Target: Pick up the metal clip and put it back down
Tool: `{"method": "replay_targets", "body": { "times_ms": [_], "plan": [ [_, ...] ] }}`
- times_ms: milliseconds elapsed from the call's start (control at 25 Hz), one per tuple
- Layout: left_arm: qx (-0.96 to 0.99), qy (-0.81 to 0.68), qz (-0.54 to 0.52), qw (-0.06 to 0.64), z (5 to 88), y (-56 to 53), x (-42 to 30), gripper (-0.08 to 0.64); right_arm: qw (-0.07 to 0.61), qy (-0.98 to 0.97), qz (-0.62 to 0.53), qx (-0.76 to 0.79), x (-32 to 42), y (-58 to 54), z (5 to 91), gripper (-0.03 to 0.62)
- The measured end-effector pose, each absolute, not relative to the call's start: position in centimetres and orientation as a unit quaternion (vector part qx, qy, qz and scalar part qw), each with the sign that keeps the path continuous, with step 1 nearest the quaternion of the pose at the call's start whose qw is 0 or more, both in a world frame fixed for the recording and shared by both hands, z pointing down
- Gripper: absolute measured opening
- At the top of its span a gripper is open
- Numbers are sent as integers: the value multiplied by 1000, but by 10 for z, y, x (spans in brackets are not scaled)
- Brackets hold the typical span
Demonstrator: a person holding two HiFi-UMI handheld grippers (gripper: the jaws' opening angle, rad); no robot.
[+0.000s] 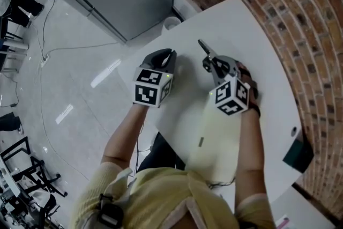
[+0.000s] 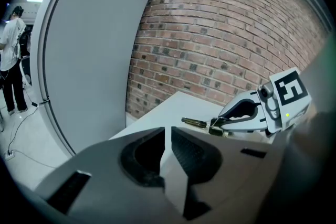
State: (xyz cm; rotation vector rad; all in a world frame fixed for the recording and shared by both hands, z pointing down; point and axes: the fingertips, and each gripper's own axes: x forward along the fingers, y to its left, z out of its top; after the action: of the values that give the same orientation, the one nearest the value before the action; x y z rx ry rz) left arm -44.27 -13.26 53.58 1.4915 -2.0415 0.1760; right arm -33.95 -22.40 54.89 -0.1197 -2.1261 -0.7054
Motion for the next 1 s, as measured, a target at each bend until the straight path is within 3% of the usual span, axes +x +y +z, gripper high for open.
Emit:
{"method": "replay_targets", "body": {
  "times_ms": [200,840,1000],
  "plan": [
    [557,-773,62,297,530,-129,-445,18,434,-860,-267,-43,-339,-227,541,57],
    [557,-774,54,296,532,-121,-448,18,464,-861,-183,-101,-324,-221,541,58],
    [558,-775,51,294,528,-121,-448,18,462,-870,-111,-128,-321,-212,540,77]
  ]
}}
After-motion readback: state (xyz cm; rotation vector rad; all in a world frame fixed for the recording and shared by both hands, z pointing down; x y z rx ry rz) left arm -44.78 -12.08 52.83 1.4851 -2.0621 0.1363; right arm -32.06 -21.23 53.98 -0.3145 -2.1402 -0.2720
